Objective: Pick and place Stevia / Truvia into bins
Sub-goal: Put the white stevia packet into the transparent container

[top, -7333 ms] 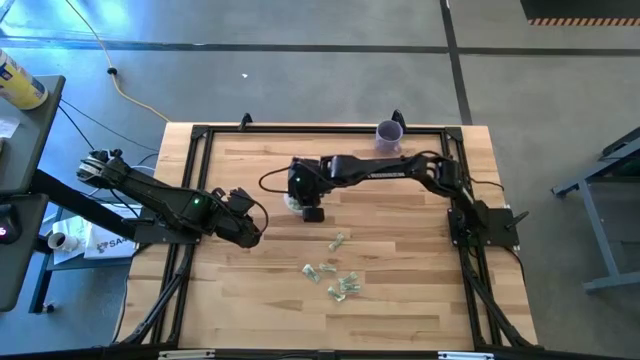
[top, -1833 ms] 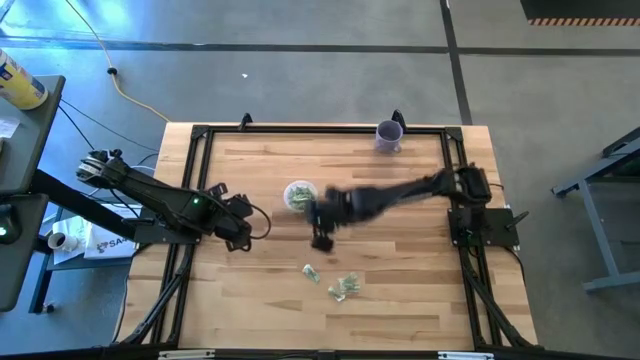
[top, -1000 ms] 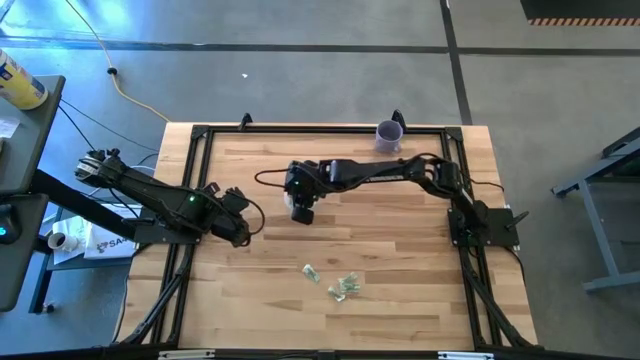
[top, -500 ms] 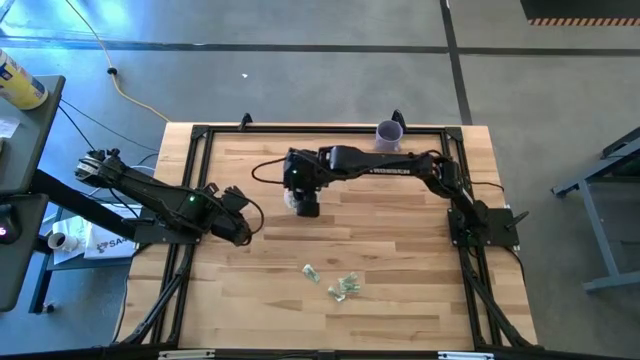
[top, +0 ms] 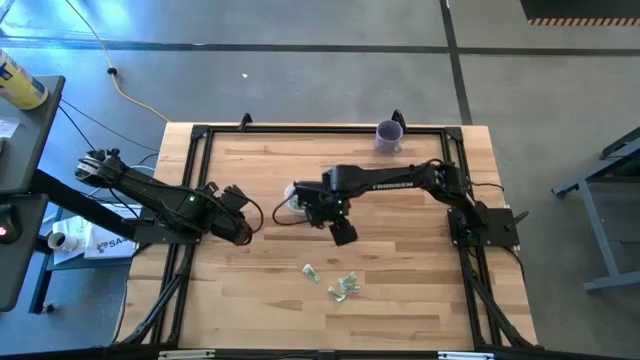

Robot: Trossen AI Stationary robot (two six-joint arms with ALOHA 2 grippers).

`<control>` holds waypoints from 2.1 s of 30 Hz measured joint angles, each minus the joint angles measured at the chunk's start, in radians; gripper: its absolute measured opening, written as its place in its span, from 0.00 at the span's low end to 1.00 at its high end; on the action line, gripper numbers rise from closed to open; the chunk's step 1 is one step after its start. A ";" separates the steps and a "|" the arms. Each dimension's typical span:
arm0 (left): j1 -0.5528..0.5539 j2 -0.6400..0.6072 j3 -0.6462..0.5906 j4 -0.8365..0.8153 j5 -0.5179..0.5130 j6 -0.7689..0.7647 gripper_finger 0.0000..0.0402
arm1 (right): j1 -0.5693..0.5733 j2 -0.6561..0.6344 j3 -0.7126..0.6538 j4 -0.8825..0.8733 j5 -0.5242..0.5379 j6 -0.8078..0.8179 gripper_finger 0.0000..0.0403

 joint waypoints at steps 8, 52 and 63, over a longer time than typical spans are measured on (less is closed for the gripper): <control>0.000 0.000 0.000 -0.001 -0.007 0.048 0.36 | 0.064 -0.132 -0.307 0.234 -0.056 0.201 0.45; 0.043 0.000 -0.207 0.795 0.118 0.630 0.36 | 0.350 -0.320 -0.603 0.569 0.416 0.808 0.52; 0.057 0.262 -0.269 1.291 0.399 0.903 0.36 | 0.473 -0.599 -0.849 0.395 0.474 0.938 0.52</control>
